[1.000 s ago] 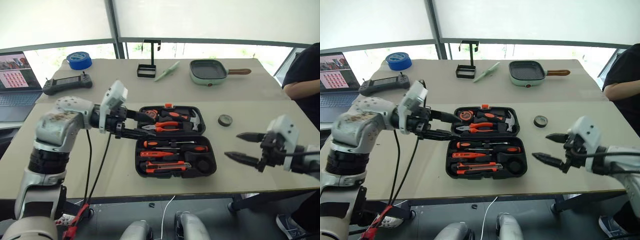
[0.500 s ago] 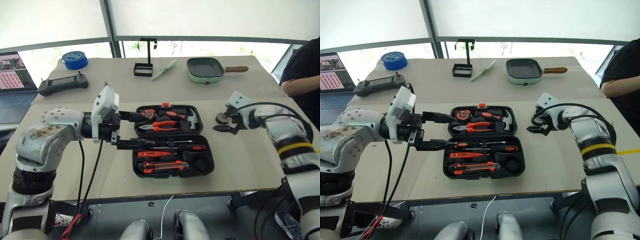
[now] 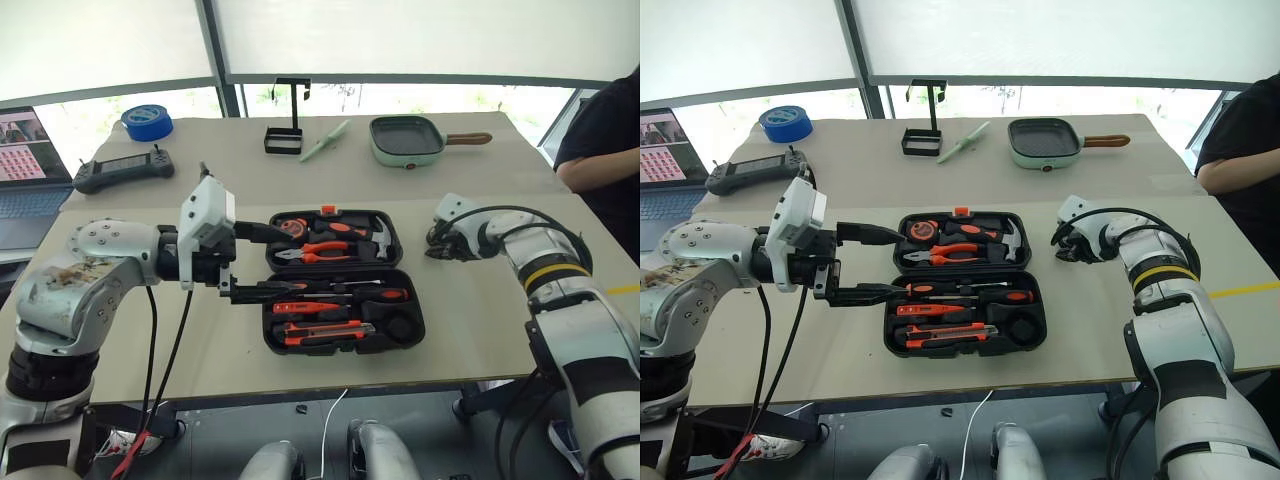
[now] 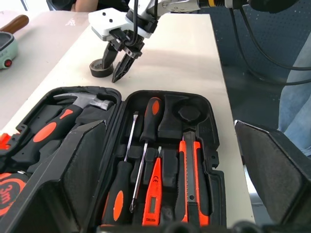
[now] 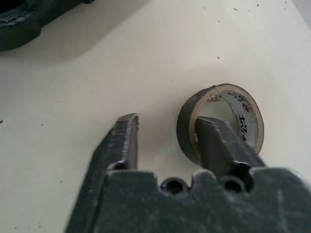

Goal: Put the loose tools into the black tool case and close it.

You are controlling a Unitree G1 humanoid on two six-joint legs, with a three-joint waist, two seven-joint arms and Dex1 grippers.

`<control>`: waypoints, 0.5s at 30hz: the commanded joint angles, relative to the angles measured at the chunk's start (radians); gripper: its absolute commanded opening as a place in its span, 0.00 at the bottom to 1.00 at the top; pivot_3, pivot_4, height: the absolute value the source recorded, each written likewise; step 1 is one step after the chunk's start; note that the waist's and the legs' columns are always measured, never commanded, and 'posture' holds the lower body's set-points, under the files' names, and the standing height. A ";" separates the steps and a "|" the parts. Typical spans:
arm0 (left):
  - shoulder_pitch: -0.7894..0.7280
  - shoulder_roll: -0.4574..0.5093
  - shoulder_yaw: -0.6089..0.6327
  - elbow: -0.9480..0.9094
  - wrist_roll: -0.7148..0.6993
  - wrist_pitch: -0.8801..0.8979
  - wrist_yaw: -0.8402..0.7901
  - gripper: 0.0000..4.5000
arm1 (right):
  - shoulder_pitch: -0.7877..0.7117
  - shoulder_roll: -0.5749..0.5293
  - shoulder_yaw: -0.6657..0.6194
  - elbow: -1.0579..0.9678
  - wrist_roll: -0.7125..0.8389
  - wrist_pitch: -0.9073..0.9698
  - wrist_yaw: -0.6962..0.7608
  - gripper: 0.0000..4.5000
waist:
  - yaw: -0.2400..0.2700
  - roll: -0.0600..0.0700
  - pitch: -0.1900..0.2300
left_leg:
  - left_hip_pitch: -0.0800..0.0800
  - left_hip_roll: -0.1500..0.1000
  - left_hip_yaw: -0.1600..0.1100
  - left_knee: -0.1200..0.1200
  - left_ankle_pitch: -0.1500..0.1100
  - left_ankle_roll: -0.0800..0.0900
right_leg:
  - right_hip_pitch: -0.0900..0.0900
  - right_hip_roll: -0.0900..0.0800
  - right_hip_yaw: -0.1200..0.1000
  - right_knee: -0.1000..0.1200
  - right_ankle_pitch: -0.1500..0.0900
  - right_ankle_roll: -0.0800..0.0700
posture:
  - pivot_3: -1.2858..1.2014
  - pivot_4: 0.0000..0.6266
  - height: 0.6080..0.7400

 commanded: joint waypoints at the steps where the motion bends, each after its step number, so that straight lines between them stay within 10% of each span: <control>1: -0.018 0.009 -0.001 -0.008 -0.007 -0.033 -0.001 1.00 | -0.013 -0.012 -0.044 -0.001 -0.001 -0.030 -0.021 0.09 | -0.001 0.001 0.000 | 0.000 0.000 0.000 0.000 0.000 0.000 | 0.000 0.000 0.000 0.000 0.000 0.000 | 0.52 0.24 1.00; 5: -0.019 0.008 -0.024 0.001 -0.005 -0.047 -0.014 1.00 | 0.005 -0.049 -0.135 -0.106 0.113 -0.008 0.197 0.02 | -0.003 0.002 0.001 | 0.000 0.000 0.000 0.000 0.000 0.000 | 0.000 0.000 -0.001 0.000 0.000 0.000 | 0.52 0.24 1.00; 9: 0.009 0.019 -0.050 -0.003 0.008 -0.076 -0.041 1.00 | 0.203 -0.154 -0.184 -0.642 0.333 0.236 0.562 0.02 | 0.002 0.006 0.003 | -0.001 0.001 -0.002 0.000 0.000 0.000 | 0.000 0.000 -0.002 0.000 0.000 0.000 | 0.52 0.24 1.00; 15: 0.032 0.022 -0.097 0.007 0.039 -0.129 -0.069 1.00 | 0.578 -0.312 -0.208 -1.402 0.529 0.548 0.580 0.02 | 0.022 0.007 0.004 | -0.003 0.001 -0.005 0.001 0.000 0.000 | -0.001 0.000 -0.003 0.000 0.000 0.000 | 0.52 0.24 1.00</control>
